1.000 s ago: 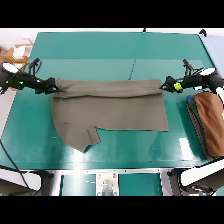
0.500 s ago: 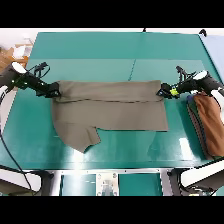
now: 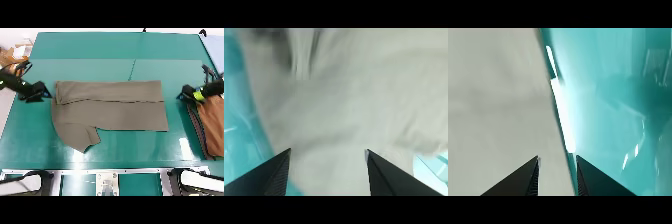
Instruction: Fold the shirts.
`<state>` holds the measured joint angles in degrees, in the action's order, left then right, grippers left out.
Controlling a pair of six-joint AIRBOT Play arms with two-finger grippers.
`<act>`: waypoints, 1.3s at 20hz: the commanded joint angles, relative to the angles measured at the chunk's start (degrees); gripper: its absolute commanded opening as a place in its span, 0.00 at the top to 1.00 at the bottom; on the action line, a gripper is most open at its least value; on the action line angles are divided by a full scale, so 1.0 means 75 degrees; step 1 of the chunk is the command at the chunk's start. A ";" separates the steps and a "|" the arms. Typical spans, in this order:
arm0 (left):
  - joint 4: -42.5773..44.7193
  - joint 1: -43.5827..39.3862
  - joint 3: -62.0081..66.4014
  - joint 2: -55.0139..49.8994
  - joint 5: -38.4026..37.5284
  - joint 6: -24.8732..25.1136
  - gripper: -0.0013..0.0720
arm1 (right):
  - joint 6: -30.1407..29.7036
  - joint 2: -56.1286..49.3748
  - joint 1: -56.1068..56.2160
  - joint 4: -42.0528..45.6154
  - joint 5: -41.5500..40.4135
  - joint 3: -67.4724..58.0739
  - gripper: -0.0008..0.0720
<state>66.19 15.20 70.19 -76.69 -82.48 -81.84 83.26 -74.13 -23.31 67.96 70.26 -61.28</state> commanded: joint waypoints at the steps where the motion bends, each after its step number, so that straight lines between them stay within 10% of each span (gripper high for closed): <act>1: 0.0408 0.0353 -0.2273 0.2279 0.0291 -0.0428 0.26 | 0.0618 0.2116 -0.0731 0.0102 -0.0251 0.2605 0.60; 7: -0.0370 0.0361 -0.5569 0.4462 0.1553 -0.1090 0.26 | 0.0723 0.4482 -0.1037 -0.1620 -0.1647 0.5898 0.46; 19: -0.2378 -0.1542 -0.8020 0.4450 0.5802 -0.1652 0.27 | 0.0012 0.2920 0.0128 -0.3334 -0.3774 0.6475 0.42; 20: -0.2777 -0.1722 -0.8017 0.4453 0.6067 -0.1632 0.34 | 0.0012 0.2736 0.0370 -0.3404 -0.3966 0.6473 0.42; 22: -0.3439 -0.1871 -0.7979 0.4453 0.5995 -0.1061 0.93 | 0.0012 0.2468 0.0702 -0.3456 -0.4179 0.6423 0.42; 26: -0.2973 -0.1836 -0.7495 0.4453 0.5097 -0.0854 0.95 | 0.0009 0.2428 0.0752 -0.3462 -0.4147 0.6228 0.51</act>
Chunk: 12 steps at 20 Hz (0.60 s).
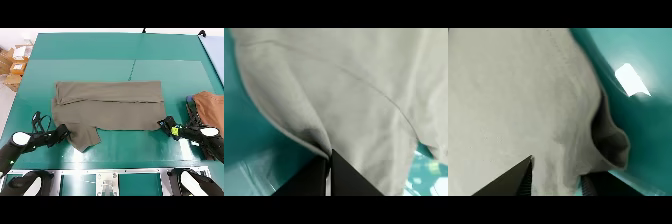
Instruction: Fold the shirts.
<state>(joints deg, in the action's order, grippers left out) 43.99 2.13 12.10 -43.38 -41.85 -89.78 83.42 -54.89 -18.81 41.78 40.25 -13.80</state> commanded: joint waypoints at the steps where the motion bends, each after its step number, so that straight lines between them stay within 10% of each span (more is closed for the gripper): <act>1: 0.0268 -0.0096 0.0434 0.0015 -0.0513 0.0117 0.95 | -0.0093 -0.0137 0.0152 0.0044 -0.0003 -0.0172 0.84; 2: 0.0697 -0.0096 0.0699 0.0015 -0.0845 -0.0064 0.95 | -0.0297 -0.0137 0.0152 0.0055 0.0233 -0.0274 0.97; 12: 0.3972 -0.0096 0.4476 -0.0160 -0.3926 -0.0959 0.95 | 0.0224 0.0210 0.0146 0.0912 0.2224 -0.2535 0.97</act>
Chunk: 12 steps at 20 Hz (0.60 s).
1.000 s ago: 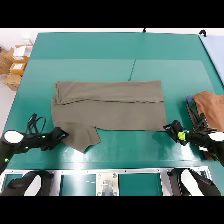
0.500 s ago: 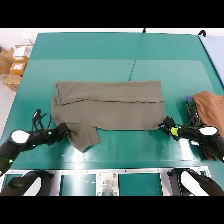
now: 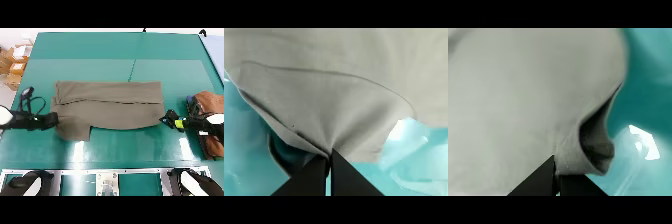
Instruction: Fold the shirts.
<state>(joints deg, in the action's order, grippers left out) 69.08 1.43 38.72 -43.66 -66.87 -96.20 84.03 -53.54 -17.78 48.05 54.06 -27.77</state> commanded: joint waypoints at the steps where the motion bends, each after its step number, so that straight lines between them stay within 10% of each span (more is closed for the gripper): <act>1: 0.0571 -0.0003 0.1239 -0.0341 -0.0516 -0.0055 0.95 | 0.0143 -0.0064 0.0009 0.0067 0.0385 -0.1040 0.97; 12: 0.0029 -0.0003 0.5729 -0.5149 0.0108 0.0664 0.95 | 0.0146 -0.4042 0.0717 0.0032 -0.0323 -0.5042 0.97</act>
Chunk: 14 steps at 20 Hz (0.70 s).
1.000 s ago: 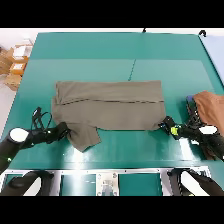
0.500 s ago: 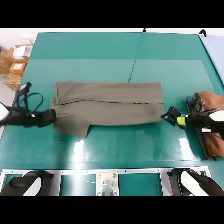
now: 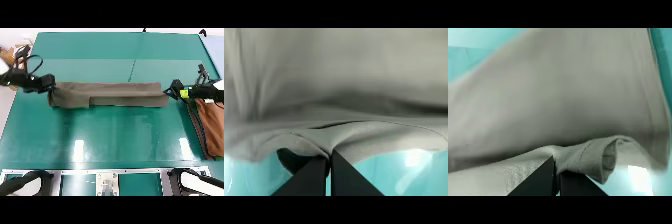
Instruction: Fold the shirts.
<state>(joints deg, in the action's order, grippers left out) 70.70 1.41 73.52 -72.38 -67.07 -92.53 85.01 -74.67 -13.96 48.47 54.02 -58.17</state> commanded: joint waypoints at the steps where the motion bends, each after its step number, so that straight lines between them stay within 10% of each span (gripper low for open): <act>1: -0.0201 0.0000 0.1399 -0.1810 0.0294 0.0195 0.95 | 0.0015 -0.1722 0.0265 -0.0082 -0.0440 -0.1367 0.97; 3: -0.0353 0.0000 0.1894 -0.2623 0.0898 0.0210 0.94 | 0.0012 -0.2818 0.0332 -0.0373 -0.0554 -0.2189 0.92; 5: -0.0702 0.0000 0.2186 -0.3127 0.1667 0.0204 0.11 | 0.0012 -0.3838 0.0289 -0.0839 -0.0545 -0.3115 0.41; 6: -0.0796 0.0000 0.2276 -0.3206 0.2037 0.0204 0.04 | 0.0009 -0.4208 0.0195 -0.1052 -0.0417 -0.3646 0.40; 13: -0.0434 0.0711 0.4395 -0.3107 -0.0755 0.0393 0.08 | -0.0627 -0.4546 -0.1268 0.0119 0.3063 -0.5525 0.24; 14: -0.0455 0.0781 0.4529 -0.3107 -0.1102 0.0396 0.32 | -0.0950 -0.4561 -0.1393 0.0117 0.3293 -0.5368 0.24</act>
<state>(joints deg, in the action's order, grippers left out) 67.07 5.28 102.41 -95.33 -65.60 -90.06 82.72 -107.79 -20.86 46.96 68.51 -96.64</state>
